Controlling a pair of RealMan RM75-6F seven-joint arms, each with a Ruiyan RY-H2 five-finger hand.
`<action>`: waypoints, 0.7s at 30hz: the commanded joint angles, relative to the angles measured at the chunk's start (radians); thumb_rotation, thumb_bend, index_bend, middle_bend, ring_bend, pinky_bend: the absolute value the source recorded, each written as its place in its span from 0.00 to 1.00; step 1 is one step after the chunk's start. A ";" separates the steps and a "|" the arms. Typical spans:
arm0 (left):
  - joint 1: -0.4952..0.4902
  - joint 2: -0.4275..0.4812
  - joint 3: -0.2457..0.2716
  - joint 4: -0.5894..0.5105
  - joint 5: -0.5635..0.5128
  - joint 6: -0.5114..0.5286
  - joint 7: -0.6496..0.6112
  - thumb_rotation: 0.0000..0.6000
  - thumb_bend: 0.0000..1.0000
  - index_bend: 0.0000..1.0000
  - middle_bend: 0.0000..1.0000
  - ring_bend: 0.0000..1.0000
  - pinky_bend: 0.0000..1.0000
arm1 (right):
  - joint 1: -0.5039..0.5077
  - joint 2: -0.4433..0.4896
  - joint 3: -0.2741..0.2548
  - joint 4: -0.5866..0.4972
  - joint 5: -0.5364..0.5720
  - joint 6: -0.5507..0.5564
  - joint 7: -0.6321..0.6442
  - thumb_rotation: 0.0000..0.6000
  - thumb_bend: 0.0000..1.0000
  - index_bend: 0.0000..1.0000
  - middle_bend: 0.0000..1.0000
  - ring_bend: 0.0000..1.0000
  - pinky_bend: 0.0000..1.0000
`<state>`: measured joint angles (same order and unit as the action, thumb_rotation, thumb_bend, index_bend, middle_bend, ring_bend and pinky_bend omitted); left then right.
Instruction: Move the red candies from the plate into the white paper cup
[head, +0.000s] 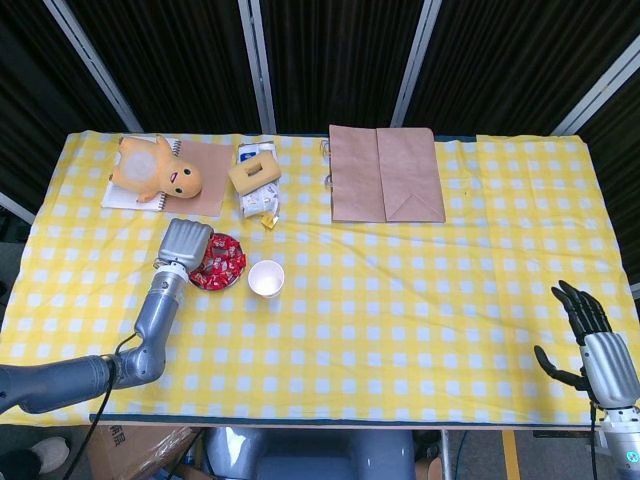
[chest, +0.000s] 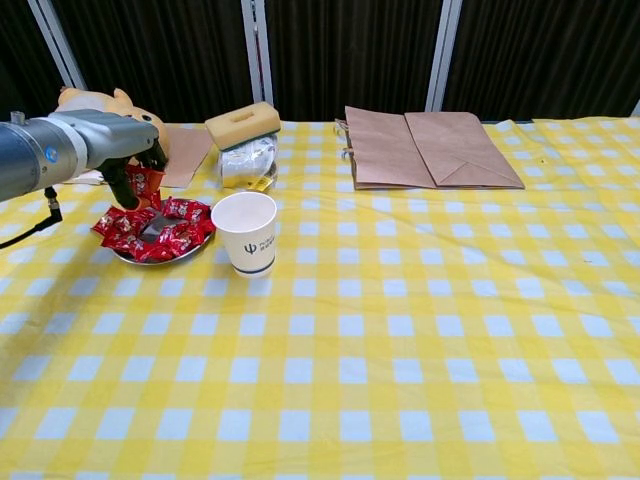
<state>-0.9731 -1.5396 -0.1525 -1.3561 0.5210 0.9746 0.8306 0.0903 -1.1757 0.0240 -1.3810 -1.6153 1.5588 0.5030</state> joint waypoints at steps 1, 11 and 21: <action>0.001 0.030 -0.007 -0.043 0.012 0.018 0.001 1.00 0.44 0.59 0.53 0.96 0.96 | 0.000 0.000 0.000 0.000 0.000 0.000 -0.001 1.00 0.42 0.00 0.00 0.00 0.00; -0.008 0.110 -0.024 -0.203 0.053 0.071 0.016 1.00 0.44 0.58 0.53 0.96 0.96 | 0.000 -0.002 0.002 0.002 0.001 0.003 -0.005 1.00 0.42 0.00 0.00 0.00 0.00; -0.041 0.128 -0.043 -0.346 0.091 0.103 0.031 1.00 0.44 0.57 0.53 0.96 0.96 | -0.001 -0.002 0.004 0.002 0.003 0.004 -0.006 1.00 0.42 0.00 0.00 0.00 0.00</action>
<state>-1.0051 -1.4100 -0.1913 -1.6858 0.6051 1.0721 0.8572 0.0894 -1.1779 0.0276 -1.3789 -1.6127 1.5628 0.4967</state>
